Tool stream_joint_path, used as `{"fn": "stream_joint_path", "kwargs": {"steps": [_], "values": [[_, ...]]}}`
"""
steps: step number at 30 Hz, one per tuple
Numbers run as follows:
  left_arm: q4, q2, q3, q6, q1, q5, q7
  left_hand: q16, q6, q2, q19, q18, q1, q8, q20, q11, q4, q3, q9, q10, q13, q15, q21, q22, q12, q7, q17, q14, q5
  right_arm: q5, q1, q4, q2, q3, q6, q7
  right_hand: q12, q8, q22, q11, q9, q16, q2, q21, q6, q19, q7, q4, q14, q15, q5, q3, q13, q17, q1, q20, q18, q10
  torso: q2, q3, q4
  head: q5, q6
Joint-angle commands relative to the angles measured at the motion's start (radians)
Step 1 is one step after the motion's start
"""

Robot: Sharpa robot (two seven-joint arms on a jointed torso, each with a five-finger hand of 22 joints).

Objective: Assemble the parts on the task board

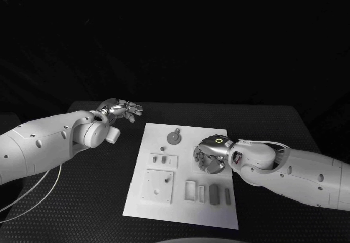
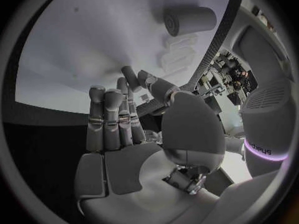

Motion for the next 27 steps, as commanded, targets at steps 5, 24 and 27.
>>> {"fn": "stream_joint_path", "kwargs": {"steps": [5,24,27], "values": [[0.002,0.001,0.000,0.013,0.000,0.005,0.005,-0.004,0.001,0.001,-0.001,0.004,-0.007,0.006,-0.066,-0.001,0.002,-0.001,-0.002,-0.009,0.001,-0.002,-0.002,-0.001,0.005,0.008,0.002,0.004,-0.004,-0.043,-0.004,0.008,0.002,-0.001,-0.010,-0.001,0.026,0.026,0.017,-0.020,0.017,0.023,0.048,0.022,0.046,0.018,-0.019,0.030,0.012,-0.023,-0.006,0.083,0.018,0.020,0.051,-0.012,0.045,0.046,0.000,0.0002,0.0007,0.000,-0.001],[-0.002,0.002,0.000,0.010,0.000,0.005,0.004,-0.005,0.000,0.002,-0.001,0.004,-0.007,0.007,-0.066,-0.001,0.002,-0.001,-0.002,-0.010,0.002,-0.002,-0.002,-0.001,0.006,0.008,0.003,0.004,-0.004,-0.051,-0.008,0.029,-0.009,0.000,-0.067,-0.033,0.043,0.048,0.022,-0.036,0.043,0.057,0.062,0.063,0.073,0.031,-0.032,0.015,0.018,-0.038,-0.006,0.118,0.039,0.063,0.049,-0.021,0.045,0.078,0.000,0.0006,0.0004,0.004,0.008],[-0.005,0.002,0.000,0.010,0.000,0.005,0.004,-0.005,0.000,0.002,-0.001,0.004,-0.006,0.007,-0.066,-0.001,0.002,-0.001,-0.002,-0.011,0.002,-0.002,-0.002,-0.001,0.006,0.008,0.003,0.004,-0.004,-0.044,-0.008,0.043,-0.022,0.003,-0.070,-0.035,0.043,0.048,0.022,-0.036,0.044,0.058,0.062,0.064,0.073,0.031,-0.032,0.015,0.018,-0.038,-0.006,0.119,0.040,0.064,0.048,-0.021,0.045,0.078,0.000,0.0007,-0.0001,0.005,0.008]]}}
